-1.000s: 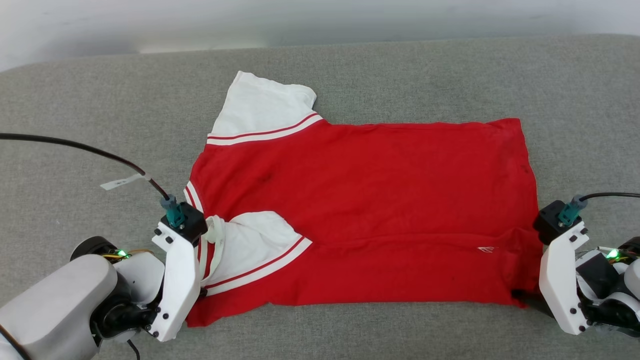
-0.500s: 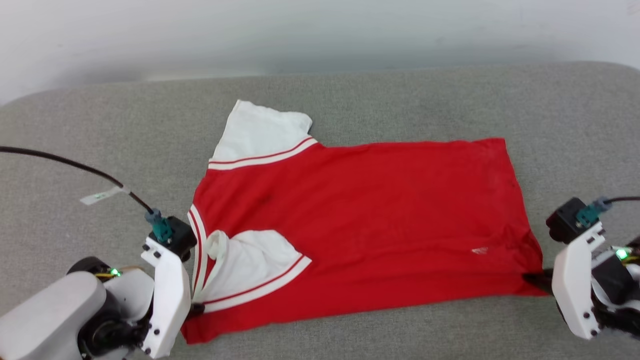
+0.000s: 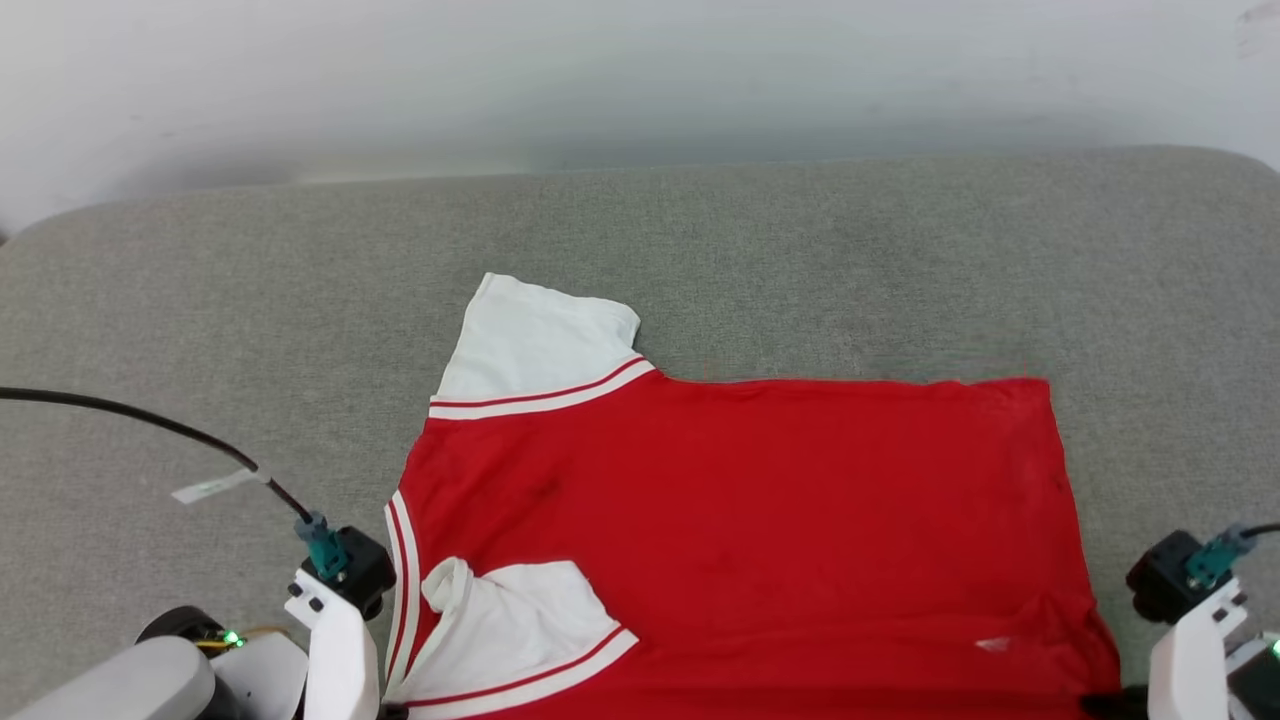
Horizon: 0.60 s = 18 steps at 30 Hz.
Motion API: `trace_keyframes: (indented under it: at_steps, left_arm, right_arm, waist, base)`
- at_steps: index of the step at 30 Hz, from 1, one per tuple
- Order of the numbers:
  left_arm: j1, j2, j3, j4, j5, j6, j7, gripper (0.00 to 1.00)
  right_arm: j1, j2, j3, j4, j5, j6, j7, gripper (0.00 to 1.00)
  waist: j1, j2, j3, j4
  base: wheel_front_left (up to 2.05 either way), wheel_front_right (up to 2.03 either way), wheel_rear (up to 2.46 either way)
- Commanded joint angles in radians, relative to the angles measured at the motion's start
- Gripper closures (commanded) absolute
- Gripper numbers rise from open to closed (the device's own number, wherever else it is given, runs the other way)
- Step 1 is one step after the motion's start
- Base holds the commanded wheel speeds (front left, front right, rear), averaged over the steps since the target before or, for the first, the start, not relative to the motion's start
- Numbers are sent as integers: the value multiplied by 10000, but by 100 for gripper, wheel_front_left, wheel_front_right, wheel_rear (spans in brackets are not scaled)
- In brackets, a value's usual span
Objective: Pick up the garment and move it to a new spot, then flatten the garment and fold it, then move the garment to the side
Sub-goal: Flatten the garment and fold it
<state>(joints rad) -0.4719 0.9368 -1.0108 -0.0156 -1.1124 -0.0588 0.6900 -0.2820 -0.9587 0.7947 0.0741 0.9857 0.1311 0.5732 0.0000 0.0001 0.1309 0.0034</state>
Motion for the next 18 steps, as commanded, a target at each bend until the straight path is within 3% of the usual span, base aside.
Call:
trace_keyframes:
  at_steps: [1, 3, 4, 5, 12, 18]
  left_arm:
    - [177, -19, -43, 145, 33, 84, -81, 100]
    - [212, -75, -121, 324, 171, 77, -142, 100]
    - [228, -111, -162, 399, 210, 85, -161, 81]
    - [221, -134, -200, 459, 322, 87, -196, 0]
    - [-291, 63, 271, 285, 330, 131, -542, 0]
    - [-1189, 242, 1012, 173, 1085, 424, -1452, 0]
  right_arm:
    - [301, 204, -28, 162, -26, -8, 91, 100]
    - [412, 421, -117, 370, -103, -8, 107, 100]
    - [417, 536, -200, 491, -172, -8, 51, 64]
    - [435, 653, -253, 555, -248, -8, -6, 2]
    - [133, 1021, -1151, 341, -966, -8, -936, 0]
    - [-207, 2054, -2911, 226, -2455, -6, -3177, 0]
  waist:
    - [0, -1, 36, -31]
    - [0, -1, 57, -52]
    - [0, -1, 64, -55]
    - [0, -1, 62, -54]
    - [0, -1, -105, -13]
    - [0, -1, -148, -111]
  base:
    - [0, 0, 0]
    - [0, 0, 0]
    - [0, 0, 0]
    - [0, 0, 0]
    - [0, 0, 0]
    - [0, 0, 0]
